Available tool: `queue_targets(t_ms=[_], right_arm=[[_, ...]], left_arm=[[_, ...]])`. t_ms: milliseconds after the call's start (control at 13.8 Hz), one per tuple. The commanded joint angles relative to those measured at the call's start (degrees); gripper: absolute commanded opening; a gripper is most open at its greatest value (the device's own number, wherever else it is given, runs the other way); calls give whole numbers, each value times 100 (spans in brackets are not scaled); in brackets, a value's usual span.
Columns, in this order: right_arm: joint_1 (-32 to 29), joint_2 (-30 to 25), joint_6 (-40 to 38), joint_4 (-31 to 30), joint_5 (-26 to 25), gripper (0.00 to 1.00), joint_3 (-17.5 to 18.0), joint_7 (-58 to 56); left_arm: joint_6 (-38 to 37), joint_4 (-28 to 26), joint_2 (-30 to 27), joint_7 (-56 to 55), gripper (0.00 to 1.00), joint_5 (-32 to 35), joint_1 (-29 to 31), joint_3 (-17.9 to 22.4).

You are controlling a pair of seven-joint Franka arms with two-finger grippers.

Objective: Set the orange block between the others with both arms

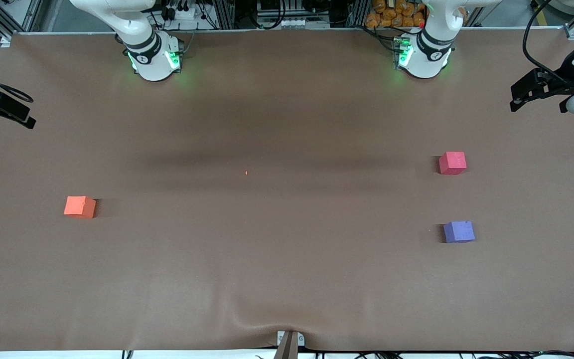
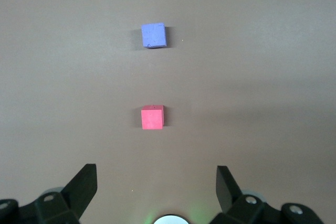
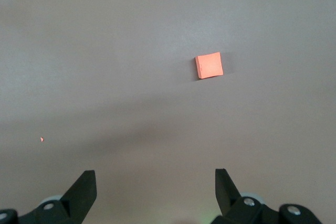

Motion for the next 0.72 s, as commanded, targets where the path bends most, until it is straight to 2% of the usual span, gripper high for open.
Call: queue_targets(t_ms=[0, 362, 652], right_arm=[[-113, -18, 57, -105, 63, 100, 27, 29], [-193, 140, 66, -105, 63, 100, 27, -86], [-332, 815, 477, -132, 28, 100, 18, -427]], left_arm=[[-133, 209, 78, 124, 100, 100, -4, 1], [-133, 201, 140, 124, 100, 117, -30, 19], [-133, 209, 201, 132, 100, 117, -21, 19]])
